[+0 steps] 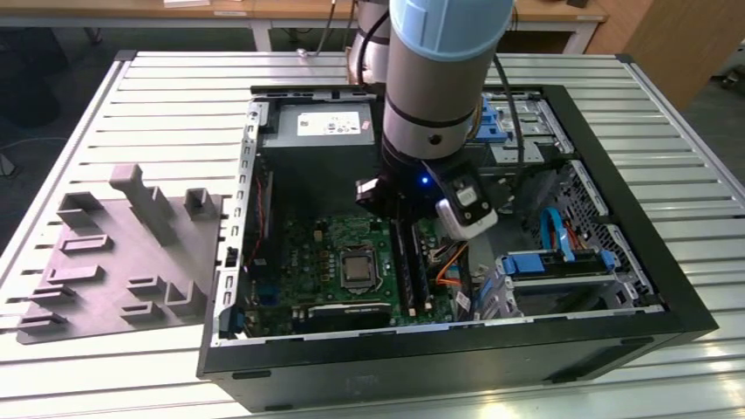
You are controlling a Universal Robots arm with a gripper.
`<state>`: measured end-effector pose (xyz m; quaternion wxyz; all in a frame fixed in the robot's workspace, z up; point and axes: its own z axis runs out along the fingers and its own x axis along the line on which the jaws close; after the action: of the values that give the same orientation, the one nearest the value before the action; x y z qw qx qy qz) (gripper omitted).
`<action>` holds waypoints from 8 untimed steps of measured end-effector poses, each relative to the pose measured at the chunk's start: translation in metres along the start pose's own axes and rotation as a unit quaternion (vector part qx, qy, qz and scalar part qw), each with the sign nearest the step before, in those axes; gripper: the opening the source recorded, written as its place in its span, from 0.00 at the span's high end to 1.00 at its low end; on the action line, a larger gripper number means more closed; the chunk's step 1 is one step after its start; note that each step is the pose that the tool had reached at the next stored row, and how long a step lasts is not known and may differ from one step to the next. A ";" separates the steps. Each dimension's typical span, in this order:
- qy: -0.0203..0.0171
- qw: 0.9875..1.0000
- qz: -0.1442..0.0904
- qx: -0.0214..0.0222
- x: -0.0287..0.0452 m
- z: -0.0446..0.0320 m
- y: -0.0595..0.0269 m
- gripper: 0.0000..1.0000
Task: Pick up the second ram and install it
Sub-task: 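Press down the second ram until it locks into place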
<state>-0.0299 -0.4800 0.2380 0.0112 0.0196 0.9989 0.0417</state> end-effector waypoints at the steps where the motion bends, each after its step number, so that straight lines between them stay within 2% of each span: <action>1: 0.000 1.000 0.000 0.000 -0.0001 -0.0002 -0.0028 0.89; 4: 0.000 1.000 0.000 0.003 -0.0004 -0.0008 -0.0099 0.89; 8: -0.001 1.000 0.000 0.015 -0.0006 -0.0012 -0.0137 0.89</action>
<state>-0.0298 -0.4938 0.2380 0.0115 0.0193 0.9994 0.0268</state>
